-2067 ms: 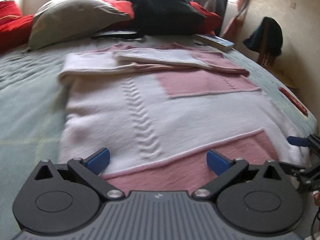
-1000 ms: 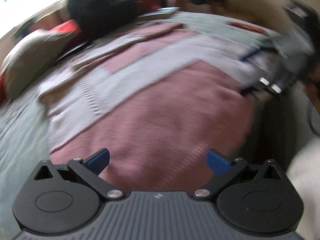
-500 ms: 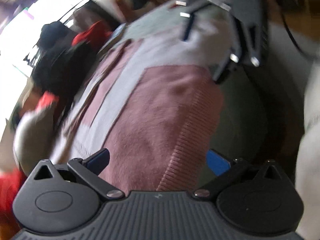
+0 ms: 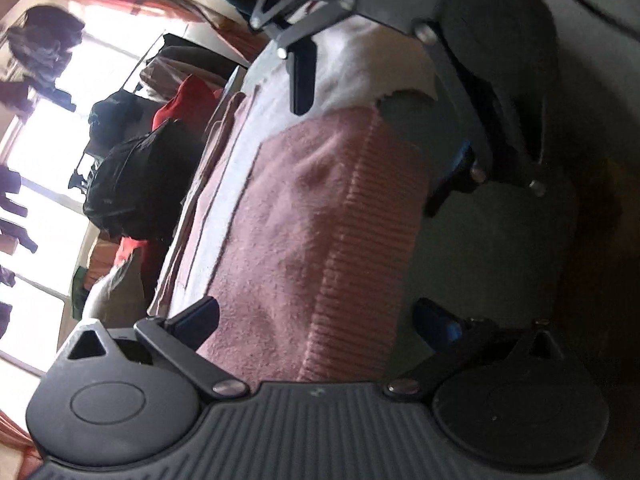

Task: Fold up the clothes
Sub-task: 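Close the left tool on the pink hem while the right tool grips its other end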

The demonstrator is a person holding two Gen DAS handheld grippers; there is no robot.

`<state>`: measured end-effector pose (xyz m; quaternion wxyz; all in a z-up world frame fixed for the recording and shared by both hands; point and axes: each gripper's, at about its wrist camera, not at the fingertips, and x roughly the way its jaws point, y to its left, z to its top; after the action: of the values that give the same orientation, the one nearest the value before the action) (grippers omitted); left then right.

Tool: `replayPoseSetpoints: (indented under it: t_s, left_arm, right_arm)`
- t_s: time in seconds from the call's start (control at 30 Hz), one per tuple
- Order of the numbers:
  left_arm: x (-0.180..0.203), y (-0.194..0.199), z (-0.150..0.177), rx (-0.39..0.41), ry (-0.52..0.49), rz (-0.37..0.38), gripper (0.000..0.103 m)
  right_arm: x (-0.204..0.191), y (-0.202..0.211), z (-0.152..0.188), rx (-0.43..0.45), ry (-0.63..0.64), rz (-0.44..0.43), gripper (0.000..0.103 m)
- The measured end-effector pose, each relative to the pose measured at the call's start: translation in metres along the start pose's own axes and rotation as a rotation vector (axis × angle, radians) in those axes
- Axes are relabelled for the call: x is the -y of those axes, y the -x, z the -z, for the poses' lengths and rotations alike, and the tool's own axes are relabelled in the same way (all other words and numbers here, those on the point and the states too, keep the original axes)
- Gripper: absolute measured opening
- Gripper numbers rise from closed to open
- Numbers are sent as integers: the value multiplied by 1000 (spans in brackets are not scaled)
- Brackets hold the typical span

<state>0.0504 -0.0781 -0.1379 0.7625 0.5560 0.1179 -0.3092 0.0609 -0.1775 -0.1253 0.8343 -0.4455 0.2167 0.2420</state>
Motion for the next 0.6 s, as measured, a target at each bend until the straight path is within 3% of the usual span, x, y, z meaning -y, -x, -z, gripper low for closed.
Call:
replayPoseSetpoints:
  t_s: [0.17, 0.33, 0.5, 0.6]
  left_arm:
    - [-16, 15, 1, 37, 66, -28, 102]
    - [-22, 25, 0, 86, 74, -15, 102]
    - [-15, 15, -6, 79, 46, -80, 102]
    - [-25, 15, -7, 75, 101, -124, 102]
  right_arm:
    - [-4, 10, 2, 42, 62, 82, 103]
    - [6, 27, -2, 115, 27, 161, 103]
    - [22, 34, -7, 149, -12, 201, 103]
    - [23, 36, -8, 149, -22, 194, 103]
